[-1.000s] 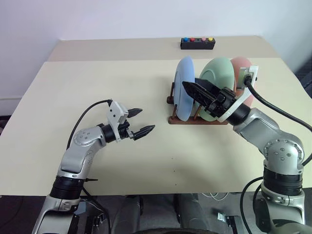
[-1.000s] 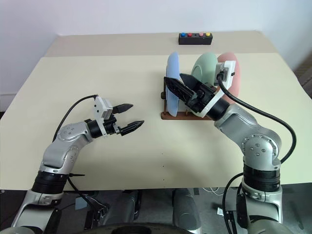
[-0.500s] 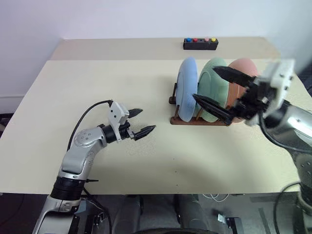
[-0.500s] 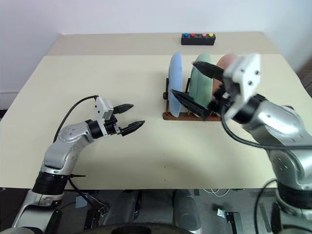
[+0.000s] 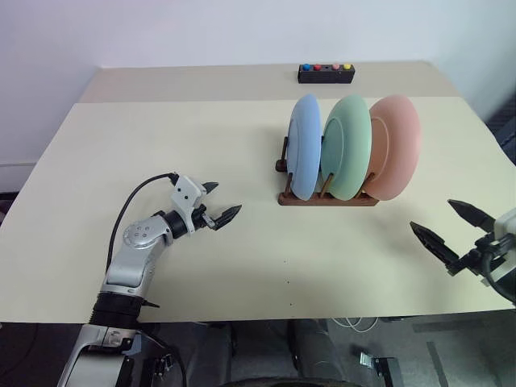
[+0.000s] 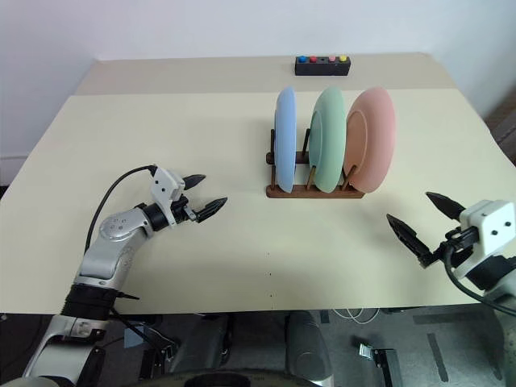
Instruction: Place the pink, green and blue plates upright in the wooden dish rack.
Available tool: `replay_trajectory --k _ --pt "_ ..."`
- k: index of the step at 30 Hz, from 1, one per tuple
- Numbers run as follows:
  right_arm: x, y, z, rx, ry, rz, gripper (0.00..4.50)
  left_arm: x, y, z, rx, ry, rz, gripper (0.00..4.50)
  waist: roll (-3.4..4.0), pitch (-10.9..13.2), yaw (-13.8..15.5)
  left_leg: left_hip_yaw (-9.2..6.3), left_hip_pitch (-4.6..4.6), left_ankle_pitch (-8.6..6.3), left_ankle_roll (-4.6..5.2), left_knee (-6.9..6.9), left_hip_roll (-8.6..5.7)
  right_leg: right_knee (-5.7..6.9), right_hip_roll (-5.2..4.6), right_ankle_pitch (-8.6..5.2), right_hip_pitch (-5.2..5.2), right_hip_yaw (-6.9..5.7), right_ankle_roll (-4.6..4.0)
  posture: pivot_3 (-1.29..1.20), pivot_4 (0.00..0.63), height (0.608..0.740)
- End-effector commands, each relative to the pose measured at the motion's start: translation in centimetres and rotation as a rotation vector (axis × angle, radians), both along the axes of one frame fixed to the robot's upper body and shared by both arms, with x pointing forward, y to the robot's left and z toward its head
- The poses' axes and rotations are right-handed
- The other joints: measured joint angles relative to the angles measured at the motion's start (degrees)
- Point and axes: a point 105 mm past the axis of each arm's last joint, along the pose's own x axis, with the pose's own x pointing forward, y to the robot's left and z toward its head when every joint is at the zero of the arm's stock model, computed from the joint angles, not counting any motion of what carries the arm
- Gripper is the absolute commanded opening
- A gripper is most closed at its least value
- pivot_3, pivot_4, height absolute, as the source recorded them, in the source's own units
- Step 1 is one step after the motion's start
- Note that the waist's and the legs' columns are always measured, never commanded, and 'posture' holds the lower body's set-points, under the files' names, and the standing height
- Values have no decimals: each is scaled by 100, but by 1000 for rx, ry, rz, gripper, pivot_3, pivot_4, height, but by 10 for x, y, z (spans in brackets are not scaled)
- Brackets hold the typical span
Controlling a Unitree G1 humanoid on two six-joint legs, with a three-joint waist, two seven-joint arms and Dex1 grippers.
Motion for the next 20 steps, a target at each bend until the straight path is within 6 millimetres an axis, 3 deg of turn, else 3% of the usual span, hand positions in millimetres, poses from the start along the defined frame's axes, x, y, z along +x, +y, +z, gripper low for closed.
replay_trajectory --k 1,12,20 --pt "2 -10 -9 -31 -14 -31 4426 4 6 14 -11 -72 35 4500 1 0 5 0 0 0 0 -1 0 0 0 5 -1 1 11 0 150 740" --pt "12 -23 -12 -21 -11 -19 4426 -9 31 8 14 -47 77 4500 2 -1 2 -1 1 0 0 -5 0 0 0 6 -1 0 14 0 150 740" --pt "22 -21 -2 -1 -35 -3 4426 -11 32 6 1 -43 104 4500 3 -1 7 -2 0 0 0 -1 0 1 0 6 1 0 13 0 150 740"
